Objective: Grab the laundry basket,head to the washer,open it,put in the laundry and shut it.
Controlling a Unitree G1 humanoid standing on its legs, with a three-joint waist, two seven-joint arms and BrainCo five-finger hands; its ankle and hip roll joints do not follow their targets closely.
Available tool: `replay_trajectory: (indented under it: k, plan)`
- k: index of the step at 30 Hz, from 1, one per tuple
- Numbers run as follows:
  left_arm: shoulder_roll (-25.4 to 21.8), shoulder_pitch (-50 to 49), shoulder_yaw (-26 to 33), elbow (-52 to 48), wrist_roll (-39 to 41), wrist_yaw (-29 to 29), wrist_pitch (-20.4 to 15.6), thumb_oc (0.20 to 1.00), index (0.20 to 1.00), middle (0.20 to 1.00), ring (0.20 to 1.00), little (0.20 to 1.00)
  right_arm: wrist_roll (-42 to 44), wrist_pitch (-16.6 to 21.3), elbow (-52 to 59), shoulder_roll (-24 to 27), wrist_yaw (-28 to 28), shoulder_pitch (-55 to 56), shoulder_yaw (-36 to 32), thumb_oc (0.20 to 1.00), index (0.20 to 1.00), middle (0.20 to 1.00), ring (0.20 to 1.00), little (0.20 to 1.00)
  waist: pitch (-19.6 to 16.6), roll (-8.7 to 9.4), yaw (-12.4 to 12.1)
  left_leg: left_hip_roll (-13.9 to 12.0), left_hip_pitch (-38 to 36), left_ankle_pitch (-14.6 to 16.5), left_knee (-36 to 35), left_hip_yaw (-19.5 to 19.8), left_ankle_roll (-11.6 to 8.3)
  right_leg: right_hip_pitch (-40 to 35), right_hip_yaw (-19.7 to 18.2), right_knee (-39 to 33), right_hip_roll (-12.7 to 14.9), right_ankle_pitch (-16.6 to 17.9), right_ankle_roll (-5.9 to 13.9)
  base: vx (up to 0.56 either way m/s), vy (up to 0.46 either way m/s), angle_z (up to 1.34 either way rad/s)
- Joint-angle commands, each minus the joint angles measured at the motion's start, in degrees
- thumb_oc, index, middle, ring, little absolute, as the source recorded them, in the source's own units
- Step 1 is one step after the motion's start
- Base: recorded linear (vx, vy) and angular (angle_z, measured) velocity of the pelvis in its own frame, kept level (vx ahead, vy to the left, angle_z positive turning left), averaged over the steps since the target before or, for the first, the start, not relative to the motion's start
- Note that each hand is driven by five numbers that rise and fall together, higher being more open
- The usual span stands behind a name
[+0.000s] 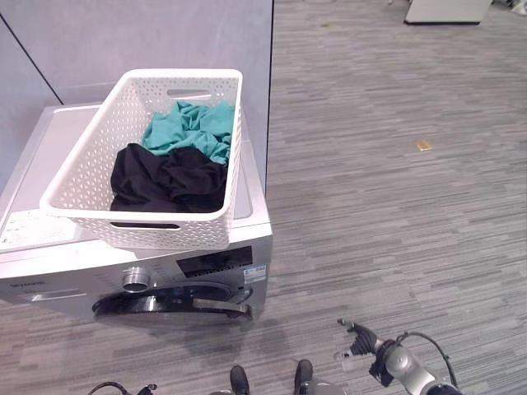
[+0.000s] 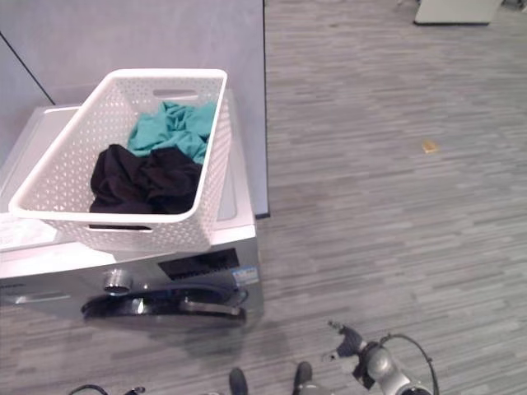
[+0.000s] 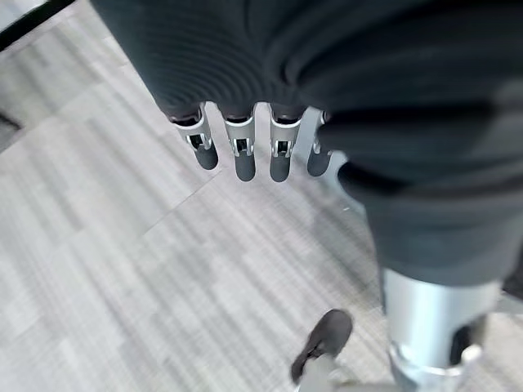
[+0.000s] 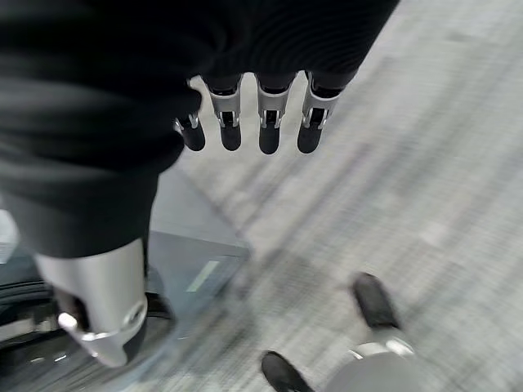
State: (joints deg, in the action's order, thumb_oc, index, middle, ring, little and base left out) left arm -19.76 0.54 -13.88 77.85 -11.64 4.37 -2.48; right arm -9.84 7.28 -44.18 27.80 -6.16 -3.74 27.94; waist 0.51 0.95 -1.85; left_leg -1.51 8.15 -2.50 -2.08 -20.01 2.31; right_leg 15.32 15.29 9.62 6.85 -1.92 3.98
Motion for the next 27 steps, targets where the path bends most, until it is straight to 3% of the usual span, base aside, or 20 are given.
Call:
replay_trajectory:
  k: [1, 10, 17, 27]
  plan:
    - [-0.5, 1.39, 2.92, 2.26, 0.93, 1.42, -0.01, 1.0, 1.0, 1.0, 1.0, 1.0, 1.18, 1.85, -0.99, -0.14, 1.74, -1.27, -0.83, 1.0, 1.0, 1.0, 1.0, 1.0, 0.53, 1.66, 0.36, -1.51, 3.62, -4.17, -1.58, 0.57, -5.4, -5.27, 0.59, -8.11, 1.13, 4.59, 3.58, -0.02, -0.12, 0.3]
    - [1.85, -2.24, 3.8, 4.98, 0.83, 2.01, 0.77, 1.0, 1.0, 1.0, 1.0, 1.0, 4.93, 2.79, 4.27, -4.21, 1.47, -7.71, 4.43, 1.0, 1.0, 1.0, 1.0, 1.0, 2.18, 0.69, -3.35, -1.88, 7.73, -6.47, 0.03, 4.25, -6.72, -6.1, 3.18, -10.63, -0.41, 3.93, 2.04, -0.05, -0.069, 0.26]
    - [2.49, -2.35, 2.55, 3.43, 2.2, 3.55, -0.18, 1.0, 1.0, 1.0, 1.0, 1.0, 4.07, 2.86, 2.28, -9.3, 2.88, -14.44, 10.6, 1.0, 1.0, 1.0, 1.0, 1.0, 1.96, 0.02, -6.02, -0.64, 8.03, -6.51, -1.84, 6.45, -6.08, -5.78, 4.31, -10.59, 0.31, 4.19, 2.34, -0.01, 0.032, 0.17]
    - [1.92, 1.11, -1.53, -0.84, 5.06, 5.78, -1.66, 1.0, 1.0, 1.0, 1.0, 1.0, 3.16, 1.89, -0.96, -16.16, 5.53, -25.73, 16.76, 1.0, 1.0, 1.0, 1.0, 1.0, 4.63, 0.86, -9.97, 1.09, 10.39, -6.5, -2.27, 8.72, -5.47, -4.31, 5.39, -9.6, 1.68, 4.8, 2.76, -0.01, 0.054, 0.11]
